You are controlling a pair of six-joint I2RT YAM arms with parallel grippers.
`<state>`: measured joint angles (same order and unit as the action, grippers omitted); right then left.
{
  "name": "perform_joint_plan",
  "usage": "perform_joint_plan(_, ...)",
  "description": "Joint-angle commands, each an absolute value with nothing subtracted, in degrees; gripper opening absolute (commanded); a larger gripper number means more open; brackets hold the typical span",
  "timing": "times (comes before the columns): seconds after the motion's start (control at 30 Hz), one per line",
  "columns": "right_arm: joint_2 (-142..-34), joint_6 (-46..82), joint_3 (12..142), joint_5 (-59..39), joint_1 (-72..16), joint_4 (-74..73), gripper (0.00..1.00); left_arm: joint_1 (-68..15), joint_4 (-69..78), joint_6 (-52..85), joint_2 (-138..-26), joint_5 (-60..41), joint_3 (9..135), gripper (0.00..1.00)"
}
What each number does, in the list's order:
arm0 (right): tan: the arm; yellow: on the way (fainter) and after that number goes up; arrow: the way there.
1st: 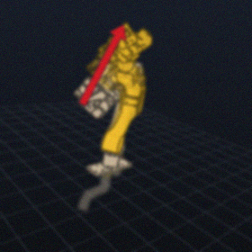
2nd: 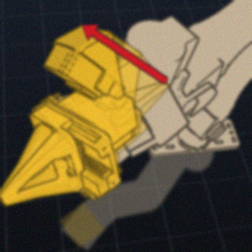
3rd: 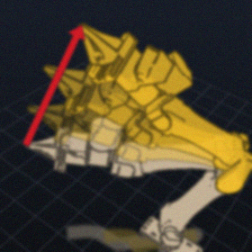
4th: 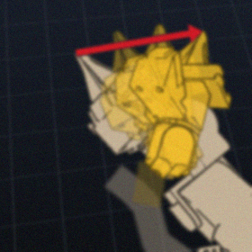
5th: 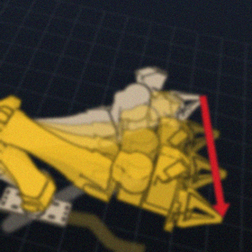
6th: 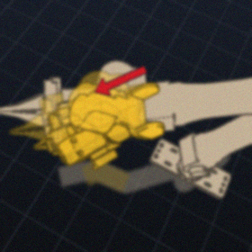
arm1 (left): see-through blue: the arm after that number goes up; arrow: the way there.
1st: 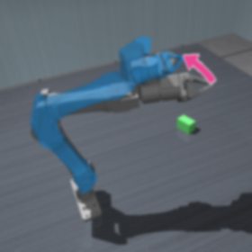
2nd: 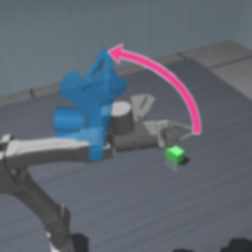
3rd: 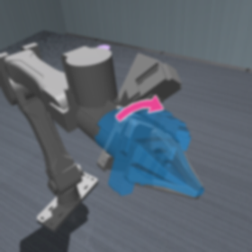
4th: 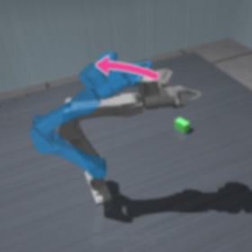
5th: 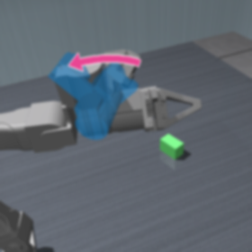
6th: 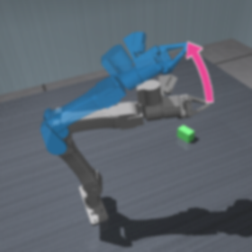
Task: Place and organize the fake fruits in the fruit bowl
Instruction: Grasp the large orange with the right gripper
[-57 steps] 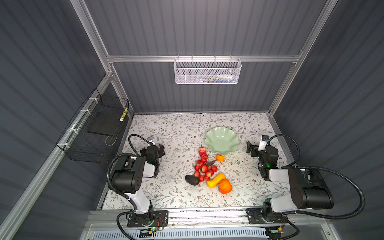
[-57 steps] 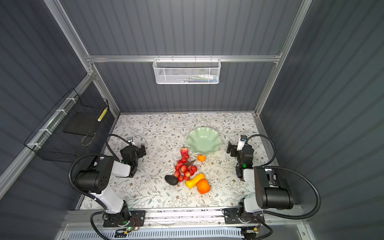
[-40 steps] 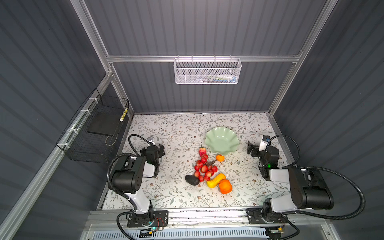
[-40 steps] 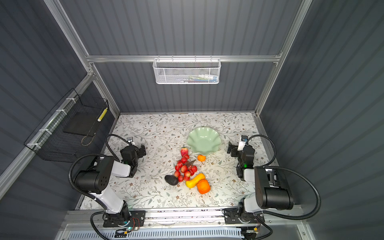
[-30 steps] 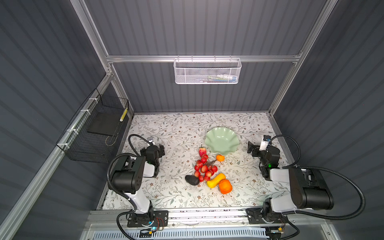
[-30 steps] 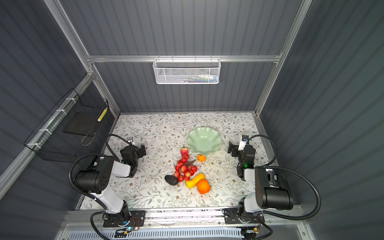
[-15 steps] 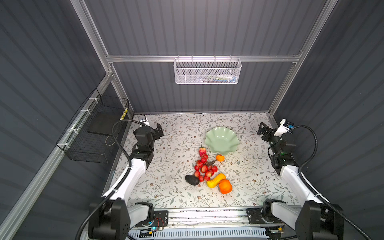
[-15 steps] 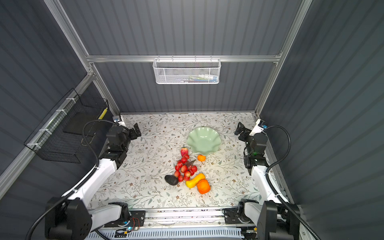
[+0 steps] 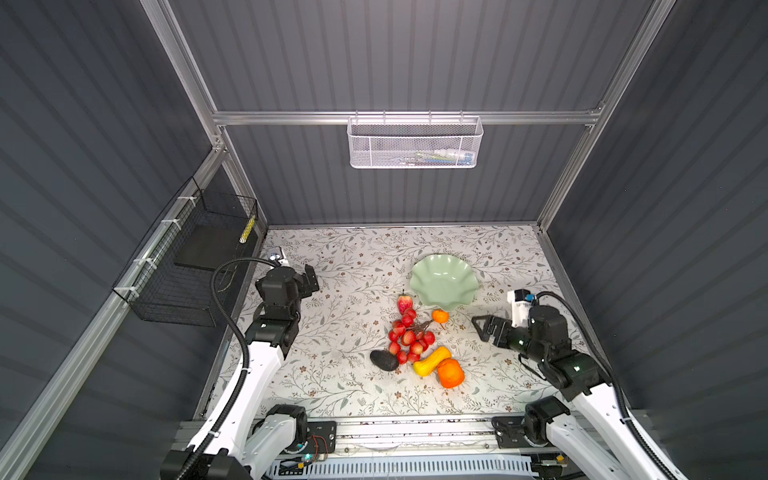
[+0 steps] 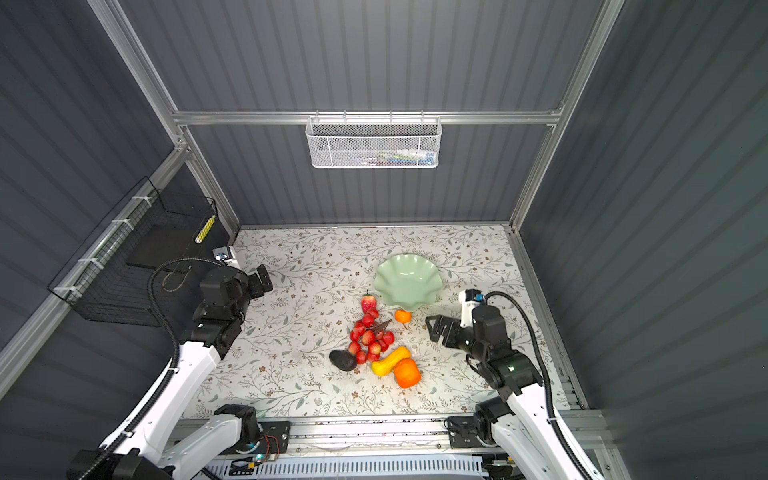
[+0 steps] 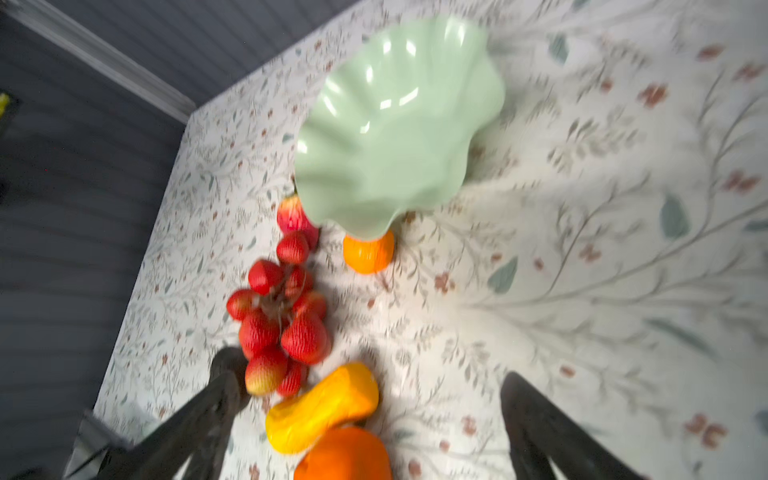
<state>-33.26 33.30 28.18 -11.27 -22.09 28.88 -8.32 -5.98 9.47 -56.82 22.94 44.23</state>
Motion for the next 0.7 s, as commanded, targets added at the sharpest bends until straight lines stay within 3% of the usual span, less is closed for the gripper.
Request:
perform_joint_plan(0.0, -32.5, 40.6, 25.5, -7.7, -29.0, 37.3, 0.97, -8.2, -9.2, 10.0, -57.0, 23.4, 46.5, 1.0)
perform_joint_plan(0.3, -46.9, 46.8, 26.5, -2.7, -46.4, 31.7, 0.99, -8.2, -9.0, 9.2, -55.8, 21.9, 45.9, 1.0)
perform_joint_plan(0.67, -55.5, 50.4, 25.7, -3.5, -50.0, 19.3, 0.96, -8.2, -9.9, 8.8, -56.0, 21.0, 46.3, 1.0)
